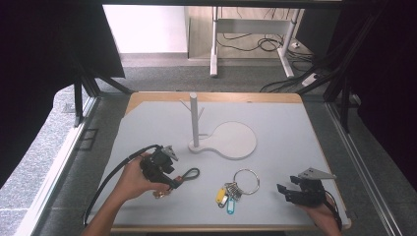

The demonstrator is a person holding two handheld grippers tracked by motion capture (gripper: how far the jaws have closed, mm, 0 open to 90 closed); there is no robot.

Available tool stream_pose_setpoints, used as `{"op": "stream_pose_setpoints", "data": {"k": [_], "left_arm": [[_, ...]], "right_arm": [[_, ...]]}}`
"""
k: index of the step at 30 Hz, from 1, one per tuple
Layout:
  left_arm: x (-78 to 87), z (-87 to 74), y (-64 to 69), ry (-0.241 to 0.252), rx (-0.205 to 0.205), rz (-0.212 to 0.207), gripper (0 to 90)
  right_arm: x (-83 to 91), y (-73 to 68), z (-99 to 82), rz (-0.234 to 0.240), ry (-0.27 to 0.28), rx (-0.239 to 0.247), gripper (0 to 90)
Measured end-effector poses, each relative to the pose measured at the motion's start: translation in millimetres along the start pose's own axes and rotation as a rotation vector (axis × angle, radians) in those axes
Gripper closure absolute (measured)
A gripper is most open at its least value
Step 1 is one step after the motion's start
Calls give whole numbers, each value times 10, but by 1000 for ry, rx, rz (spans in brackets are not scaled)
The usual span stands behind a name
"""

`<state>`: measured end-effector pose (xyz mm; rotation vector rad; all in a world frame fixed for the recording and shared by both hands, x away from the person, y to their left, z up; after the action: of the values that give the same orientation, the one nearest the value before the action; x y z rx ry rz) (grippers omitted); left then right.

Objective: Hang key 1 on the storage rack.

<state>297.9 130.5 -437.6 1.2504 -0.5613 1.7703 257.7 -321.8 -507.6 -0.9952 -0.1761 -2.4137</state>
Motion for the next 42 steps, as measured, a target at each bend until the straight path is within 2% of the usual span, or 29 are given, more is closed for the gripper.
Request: {"op": "stream_pose_setpoints", "data": {"k": [5,13,26,35,41,42], "left_arm": [[-134,18,-31,-52,-1,0,403],[-297,39,-74,-109,2,0,412],[-512,93,-124,-171,11,7,445],[-594,103,-157,-213,12,46,485],[-600,128,-172,-223,6,63,558],[-605,133,-164,-228,1,78,570]], "right_arm": [[-8,0,-4,1,-10,0,347],[-37,-26,-9,2,-27,6,347],[-69,-34,-20,0,-47,12,347],[-75,-47,-20,0,-51,15,347],[-77,-46,-22,-2,-54,16,346],[-77,-46,-21,-2,-54,16,346]]}}
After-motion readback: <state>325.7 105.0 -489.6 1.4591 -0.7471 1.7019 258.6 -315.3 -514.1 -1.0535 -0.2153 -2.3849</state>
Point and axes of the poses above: each handheld gripper's, and its own axes: x roughly backward along the jaws, z roughly out of its top, y roughly to its right, the point moved 1 cm from there along -x, roughly forward along the jaws, and after that the axes turned 1 degree about z, right-handed, at the moved point
